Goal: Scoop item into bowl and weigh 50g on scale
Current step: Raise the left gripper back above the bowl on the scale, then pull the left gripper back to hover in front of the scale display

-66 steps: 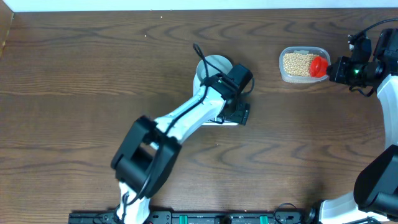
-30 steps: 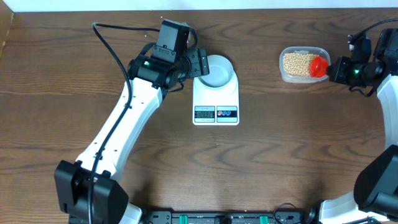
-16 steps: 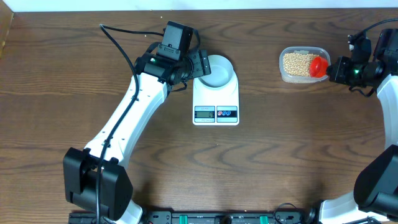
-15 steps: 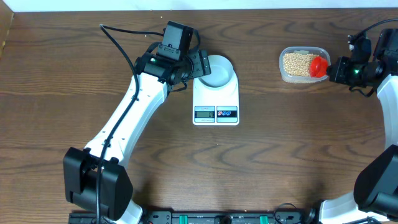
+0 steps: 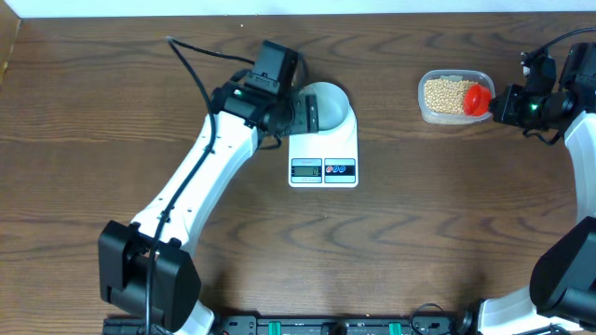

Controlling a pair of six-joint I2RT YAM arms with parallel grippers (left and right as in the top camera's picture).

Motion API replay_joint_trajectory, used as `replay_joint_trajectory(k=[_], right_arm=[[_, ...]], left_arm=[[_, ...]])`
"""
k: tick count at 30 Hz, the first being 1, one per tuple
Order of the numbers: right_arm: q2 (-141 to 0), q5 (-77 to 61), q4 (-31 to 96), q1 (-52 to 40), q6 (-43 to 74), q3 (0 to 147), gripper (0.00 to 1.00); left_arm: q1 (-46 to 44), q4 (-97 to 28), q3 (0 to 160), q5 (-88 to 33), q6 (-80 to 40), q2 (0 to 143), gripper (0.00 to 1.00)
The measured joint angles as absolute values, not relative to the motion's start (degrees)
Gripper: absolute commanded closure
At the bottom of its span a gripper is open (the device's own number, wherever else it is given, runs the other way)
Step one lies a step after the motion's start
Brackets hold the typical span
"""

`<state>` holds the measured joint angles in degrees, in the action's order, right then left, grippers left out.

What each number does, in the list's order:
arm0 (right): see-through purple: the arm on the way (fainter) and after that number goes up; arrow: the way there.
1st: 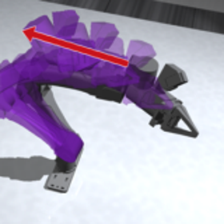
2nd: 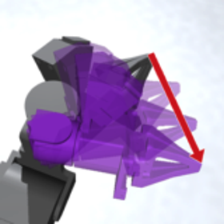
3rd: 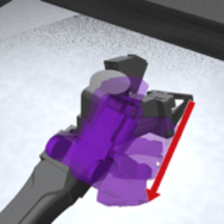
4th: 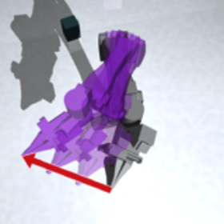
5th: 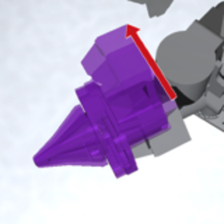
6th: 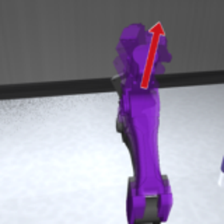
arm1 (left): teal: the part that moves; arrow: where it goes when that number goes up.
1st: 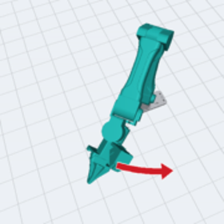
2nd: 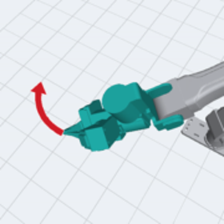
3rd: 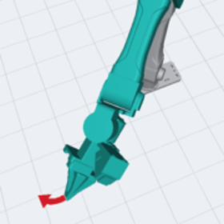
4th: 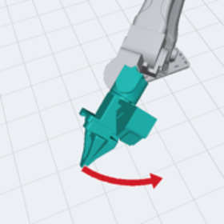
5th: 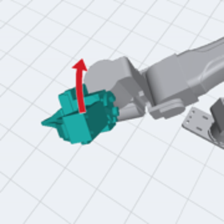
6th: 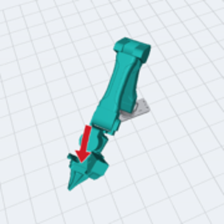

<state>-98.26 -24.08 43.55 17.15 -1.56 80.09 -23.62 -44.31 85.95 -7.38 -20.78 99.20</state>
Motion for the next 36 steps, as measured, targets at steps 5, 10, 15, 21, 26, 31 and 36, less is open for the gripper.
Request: replay_joint_trajectory(k=[5,10,15,21,26,31,36], right_arm=[[-98.26,-24.21,43.57,17.15,-1.56,80.09,0.99],[-98.26,-24.21,43.57,17.12,-1.56,80.09,0.99],[-98.26,-24.21,43.46,17.15,-1.56,80.09,0.99],[-98.26,-24.16,43.44,17.12,-1.56,80.09,0.99],[-98.26,-24.16,43.46,17.12,-1.56,80.09,0.99],[-98.26,-24.18,43.48,17.12,-1.56,80.09,0.99],[-98.26,-24.18,43.48,17.12,-1.56,80.09,0.99]], left_arm=[[-23.94,-49.69,85.95,-8.95,-13.19,97.45,0.16],[-23.97,-55.07,85.97,-9.32,-7.79,92.36,0.15],[-23.97,-59.81,85.95,-9.58,-3.88,90.02,0.14],[-24.69,-60.23,85.71,-9.80,0.99,90.13,0.11],[-26.06,-60.25,85.65,-9.98,5.30,90.13,0.02],[-26.48,-60.51,84.75,-9.26,9.10,90.13,0.02],[-26.48,-60.58,84.60,-8.62,10.35,90.13,0.02]])
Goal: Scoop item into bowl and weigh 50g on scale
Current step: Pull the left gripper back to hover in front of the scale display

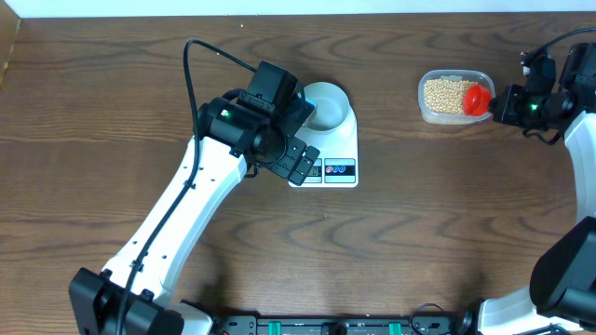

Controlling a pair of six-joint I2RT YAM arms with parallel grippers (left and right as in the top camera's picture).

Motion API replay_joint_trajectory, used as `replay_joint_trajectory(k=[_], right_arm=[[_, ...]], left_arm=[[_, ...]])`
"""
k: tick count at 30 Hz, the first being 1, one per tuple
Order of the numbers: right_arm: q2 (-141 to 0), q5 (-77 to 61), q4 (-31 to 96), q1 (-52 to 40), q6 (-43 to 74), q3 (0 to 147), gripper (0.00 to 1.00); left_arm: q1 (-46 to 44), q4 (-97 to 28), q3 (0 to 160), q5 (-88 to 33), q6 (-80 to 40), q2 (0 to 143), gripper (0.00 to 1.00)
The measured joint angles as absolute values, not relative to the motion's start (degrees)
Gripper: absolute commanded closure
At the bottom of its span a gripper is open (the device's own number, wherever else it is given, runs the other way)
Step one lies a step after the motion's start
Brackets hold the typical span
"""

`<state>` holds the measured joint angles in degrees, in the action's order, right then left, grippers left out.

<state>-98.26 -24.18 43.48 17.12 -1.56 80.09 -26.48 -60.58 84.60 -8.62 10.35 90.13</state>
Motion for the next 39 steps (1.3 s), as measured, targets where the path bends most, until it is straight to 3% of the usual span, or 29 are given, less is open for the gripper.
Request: replay_joint_trajectory(k=[25,39], right_arm=[[-98.26,-24.18,43.44,17.15,-1.56,80.09,0.99],[-98.26,-24.16,43.62,17.12,-1.58,80.09,0.99]], left_arm=[[-26.48,-60.55,84.01,-8.64,10.61,89.67,0.02],[-25.87,-42.83,64.71,-8.64,7.66,71.96,0.02]])
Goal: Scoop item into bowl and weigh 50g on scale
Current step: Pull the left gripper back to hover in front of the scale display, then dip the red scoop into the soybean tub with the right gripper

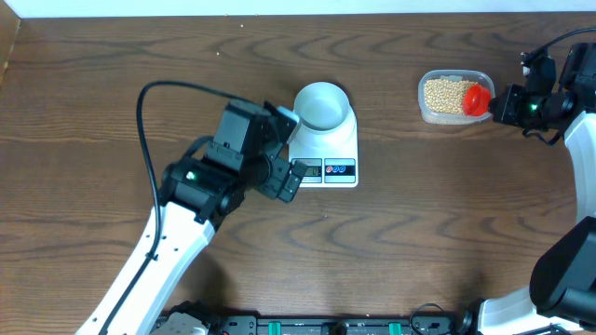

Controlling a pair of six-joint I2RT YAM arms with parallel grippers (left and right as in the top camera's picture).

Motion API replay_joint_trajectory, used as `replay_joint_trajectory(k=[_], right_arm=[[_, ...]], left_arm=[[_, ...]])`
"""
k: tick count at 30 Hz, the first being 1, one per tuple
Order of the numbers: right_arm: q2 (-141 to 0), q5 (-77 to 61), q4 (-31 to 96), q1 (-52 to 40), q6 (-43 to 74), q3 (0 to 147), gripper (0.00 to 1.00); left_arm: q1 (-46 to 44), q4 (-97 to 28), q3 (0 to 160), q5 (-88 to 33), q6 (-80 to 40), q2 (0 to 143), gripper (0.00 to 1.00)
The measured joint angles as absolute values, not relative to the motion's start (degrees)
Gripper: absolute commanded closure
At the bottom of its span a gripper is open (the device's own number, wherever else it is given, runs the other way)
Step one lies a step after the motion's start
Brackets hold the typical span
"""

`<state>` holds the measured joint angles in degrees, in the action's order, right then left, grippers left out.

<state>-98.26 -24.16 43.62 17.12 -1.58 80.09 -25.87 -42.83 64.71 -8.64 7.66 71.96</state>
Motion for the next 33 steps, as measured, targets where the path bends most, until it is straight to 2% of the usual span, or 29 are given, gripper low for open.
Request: replay_joint_trajectory(k=[33], right_arm=[[-98.28,-23.66,44.34,17.12,-1.50,81.76,0.99]], left_arm=[[-25.87,-40.62,61.08,-13.43,10.81,74.04,0.02]])
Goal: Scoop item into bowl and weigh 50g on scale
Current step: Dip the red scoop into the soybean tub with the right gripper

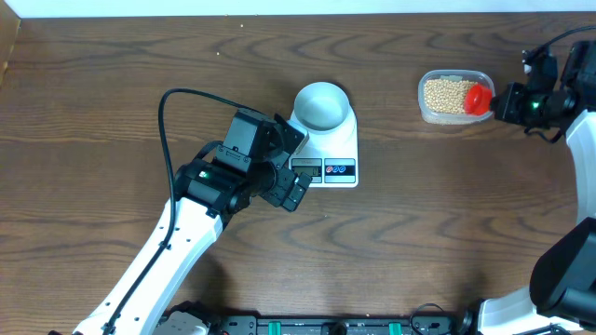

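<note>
A white bowl [321, 104], with nothing in it, stands on the back of the white scale [340, 144]. The scale's display [306, 167] faces the front. My left gripper [294, 166] hovers open at the scale's front left corner, one finger beside the bowl's left side and the other in front of the display. A clear tub of soybeans [447, 95] sits at the far right. A red scoop [478, 98] rests at the tub's right rim, and my right gripper [495, 101] is shut on it.
The left arm's black cable [177, 116] loops over the table to the left of the scale. The wooden table's back edge [298, 16] runs just behind the bowl and the tub.
My left gripper has shifted a little to the right and forward, from just left of the scale to its front left corner. The right arm, scoop, bowl and tub have not moved.
My left gripper was first at the bowl's left rim on the scale. Then it was over the scale's front left, by the display. Later it stood off the scale's left side, and it is now back at that corner. The right gripper stayed at the tub throughout.
</note>
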Controlling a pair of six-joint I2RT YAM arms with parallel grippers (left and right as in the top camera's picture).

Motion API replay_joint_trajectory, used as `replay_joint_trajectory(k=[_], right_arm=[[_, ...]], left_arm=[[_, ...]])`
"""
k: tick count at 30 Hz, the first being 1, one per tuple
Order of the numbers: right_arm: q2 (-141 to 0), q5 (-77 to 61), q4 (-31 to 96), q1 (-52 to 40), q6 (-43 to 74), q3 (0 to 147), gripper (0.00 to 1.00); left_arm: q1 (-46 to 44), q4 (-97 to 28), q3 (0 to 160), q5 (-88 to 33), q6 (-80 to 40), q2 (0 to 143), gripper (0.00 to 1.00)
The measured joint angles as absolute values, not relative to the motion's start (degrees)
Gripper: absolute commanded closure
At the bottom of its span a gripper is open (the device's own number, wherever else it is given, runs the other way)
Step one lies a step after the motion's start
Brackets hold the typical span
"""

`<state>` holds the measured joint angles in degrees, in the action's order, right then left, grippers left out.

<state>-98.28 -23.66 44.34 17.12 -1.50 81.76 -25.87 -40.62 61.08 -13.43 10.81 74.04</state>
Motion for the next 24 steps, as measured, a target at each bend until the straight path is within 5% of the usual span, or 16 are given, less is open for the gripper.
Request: replay_joint_trajectory(k=[24], right_arm=[[-104.55,-17.26,42.39,14.09,-9.52,87.39,0.99]], left_arm=[[-25.87,-40.62,61.08,-13.43,10.81,74.04,0.02]])
